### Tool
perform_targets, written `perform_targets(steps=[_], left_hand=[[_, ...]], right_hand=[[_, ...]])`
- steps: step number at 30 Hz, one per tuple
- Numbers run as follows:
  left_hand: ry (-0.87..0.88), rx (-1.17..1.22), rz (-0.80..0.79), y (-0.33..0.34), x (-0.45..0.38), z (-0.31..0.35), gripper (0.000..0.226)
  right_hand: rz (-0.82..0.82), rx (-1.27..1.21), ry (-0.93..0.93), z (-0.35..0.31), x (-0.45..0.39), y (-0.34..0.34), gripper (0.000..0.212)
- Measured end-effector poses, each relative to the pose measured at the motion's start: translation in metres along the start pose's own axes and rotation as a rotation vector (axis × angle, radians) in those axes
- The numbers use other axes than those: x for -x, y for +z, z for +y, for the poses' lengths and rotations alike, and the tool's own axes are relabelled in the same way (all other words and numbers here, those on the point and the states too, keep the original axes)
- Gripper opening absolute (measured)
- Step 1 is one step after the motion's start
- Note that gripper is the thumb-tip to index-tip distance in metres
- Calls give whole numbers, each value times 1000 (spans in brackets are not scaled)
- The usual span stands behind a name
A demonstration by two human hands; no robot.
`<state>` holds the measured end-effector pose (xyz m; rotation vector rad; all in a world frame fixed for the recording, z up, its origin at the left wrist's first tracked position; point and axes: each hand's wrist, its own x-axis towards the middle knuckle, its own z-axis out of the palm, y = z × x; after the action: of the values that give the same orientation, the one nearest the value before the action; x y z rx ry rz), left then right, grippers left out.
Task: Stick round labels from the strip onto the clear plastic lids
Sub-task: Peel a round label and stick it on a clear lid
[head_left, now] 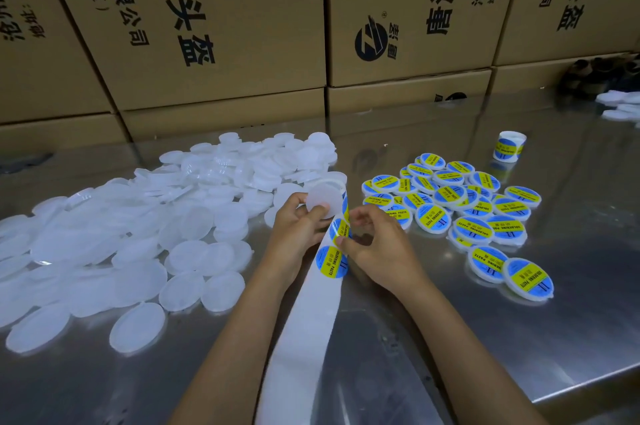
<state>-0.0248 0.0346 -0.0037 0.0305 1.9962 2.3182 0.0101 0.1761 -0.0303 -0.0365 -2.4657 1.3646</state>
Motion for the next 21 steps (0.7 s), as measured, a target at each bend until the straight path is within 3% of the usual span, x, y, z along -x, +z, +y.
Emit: perform_targets(steps=[8, 14, 21], left_hand=[[-20, -326, 61, 0, -5, -4, 23], [-86, -197, 102, -7, -10, 0, 20], [-61, -141, 141, -3, -7, -5, 23]], right_hand=[[33, 90, -20, -2, 3, 3, 41], [79, 109, -22, -7, 5, 0, 44], [9, 205, -68, -14, 11, -2, 54]])
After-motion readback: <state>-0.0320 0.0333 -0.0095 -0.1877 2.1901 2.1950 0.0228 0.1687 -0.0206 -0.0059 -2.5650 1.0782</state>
